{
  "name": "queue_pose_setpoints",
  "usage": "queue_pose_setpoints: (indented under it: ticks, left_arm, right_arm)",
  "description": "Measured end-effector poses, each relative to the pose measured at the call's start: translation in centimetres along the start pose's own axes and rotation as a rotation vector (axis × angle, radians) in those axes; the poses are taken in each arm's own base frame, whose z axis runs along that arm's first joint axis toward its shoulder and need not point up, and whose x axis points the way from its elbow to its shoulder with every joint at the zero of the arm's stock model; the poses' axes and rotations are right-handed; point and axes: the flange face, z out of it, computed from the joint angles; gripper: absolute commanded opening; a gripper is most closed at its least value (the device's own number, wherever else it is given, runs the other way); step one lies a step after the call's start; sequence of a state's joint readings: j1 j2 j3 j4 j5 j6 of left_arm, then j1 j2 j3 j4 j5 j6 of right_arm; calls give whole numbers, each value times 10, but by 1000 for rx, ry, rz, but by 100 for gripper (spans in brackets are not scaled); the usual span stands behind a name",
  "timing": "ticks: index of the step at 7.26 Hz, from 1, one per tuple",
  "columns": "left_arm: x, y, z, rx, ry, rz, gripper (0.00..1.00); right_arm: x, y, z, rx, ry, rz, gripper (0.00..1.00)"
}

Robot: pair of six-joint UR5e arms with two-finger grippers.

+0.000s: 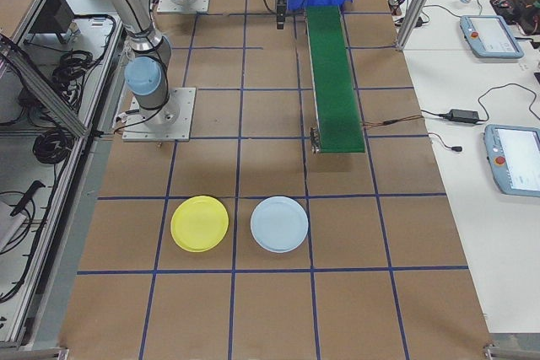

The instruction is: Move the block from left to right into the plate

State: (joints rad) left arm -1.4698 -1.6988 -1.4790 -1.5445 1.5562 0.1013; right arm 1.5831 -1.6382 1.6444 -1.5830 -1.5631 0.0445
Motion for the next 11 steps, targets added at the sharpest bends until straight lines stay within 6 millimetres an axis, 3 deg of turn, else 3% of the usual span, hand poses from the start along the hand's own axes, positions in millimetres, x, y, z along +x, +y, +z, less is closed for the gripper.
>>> queue_pose_setpoints:
  ticks: [3, 5, 7, 8, 10, 11]
  left_arm:
    - [-38, -121, 103, 78, -12, 19, 100]
    - [-57, -165, 150, 96, -20, 63, 100]
    - [-70, -181, 193, 130, -31, 89, 100]
    - [-73, -185, 204, 135, -33, 90, 100]
    - [-76, -185, 224, 115, -28, 88, 81]
    - [-77, -183, 238, 97, -22, 88, 62]
  right_arm:
    - [0, 0, 0, 0, 0, 1, 100]
    - [0, 0, 1, -2, 0, 0, 100]
    - [0, 0, 1, -3, 0, 0, 100]
    - [0, 0, 1, -3, 0, 0, 100]
    - [-1, 1, 3, -5, -10, 0, 100]
    - [-1, 1, 4, -7, -13, 1, 100]
